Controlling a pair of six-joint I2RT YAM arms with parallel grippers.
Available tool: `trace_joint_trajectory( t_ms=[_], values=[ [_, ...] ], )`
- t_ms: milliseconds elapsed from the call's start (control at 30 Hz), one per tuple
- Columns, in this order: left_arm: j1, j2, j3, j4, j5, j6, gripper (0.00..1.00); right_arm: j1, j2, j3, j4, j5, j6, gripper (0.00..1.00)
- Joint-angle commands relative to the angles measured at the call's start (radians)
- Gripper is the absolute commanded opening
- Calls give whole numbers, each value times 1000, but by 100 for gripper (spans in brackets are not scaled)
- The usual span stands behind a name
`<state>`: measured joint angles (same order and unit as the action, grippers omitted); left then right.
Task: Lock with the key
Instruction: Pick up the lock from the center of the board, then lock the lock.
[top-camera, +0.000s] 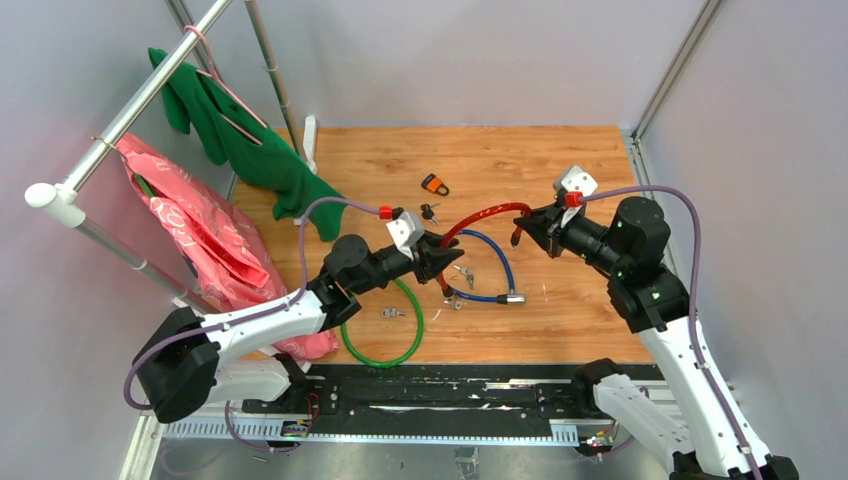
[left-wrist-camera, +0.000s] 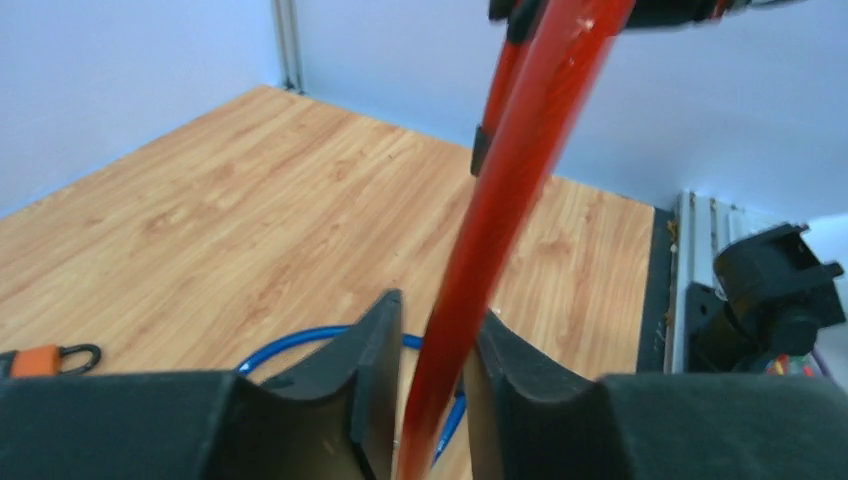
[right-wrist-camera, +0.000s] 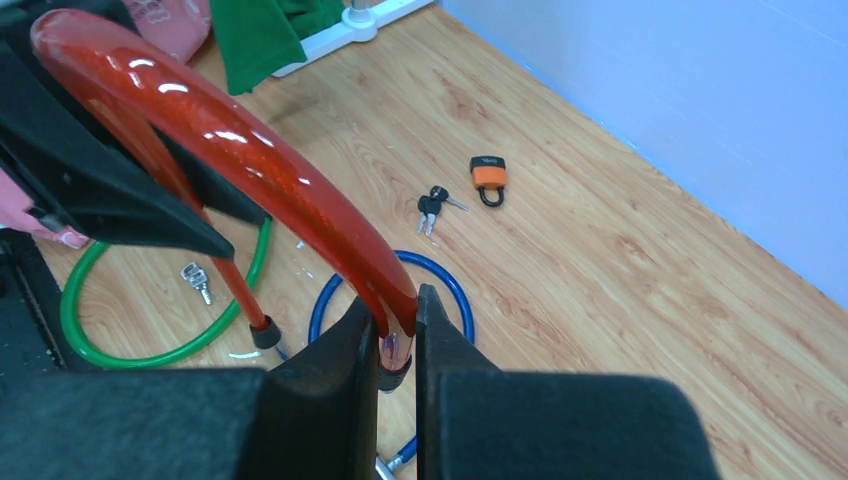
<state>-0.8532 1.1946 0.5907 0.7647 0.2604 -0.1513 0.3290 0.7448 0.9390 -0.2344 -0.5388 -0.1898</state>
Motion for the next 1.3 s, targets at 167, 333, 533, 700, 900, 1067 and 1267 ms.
trace_joint_trajectory(
  t_ms=[167, 333, 533, 700, 900, 1067, 1267],
  values=[
    [17, -53, -1, -356, 312, 370, 72, 20, 50, 152, 52, -178, 0, 0],
    [110, -98, -11, -547, 445, 556, 78, 19, 57, 199, 43, -313, -84, 0],
    [204, -212, 71, -941, 626, 951, 97, 18, 103, 287, -30, -310, -150, 0],
    [213, -245, 82, -1055, 619, 951, 100, 19, 157, 313, 22, -241, -74, 0],
    [219, -283, -35, -742, 507, 790, 100, 19, 174, 317, 84, -208, -14, 0],
    [187, -246, -104, -595, 682, 761, 93, 19, 173, 333, 83, -195, -10, 0],
    [135, -177, -121, -524, 742, 691, 85, 19, 198, 340, 74, -169, -11, 0]
  ],
)
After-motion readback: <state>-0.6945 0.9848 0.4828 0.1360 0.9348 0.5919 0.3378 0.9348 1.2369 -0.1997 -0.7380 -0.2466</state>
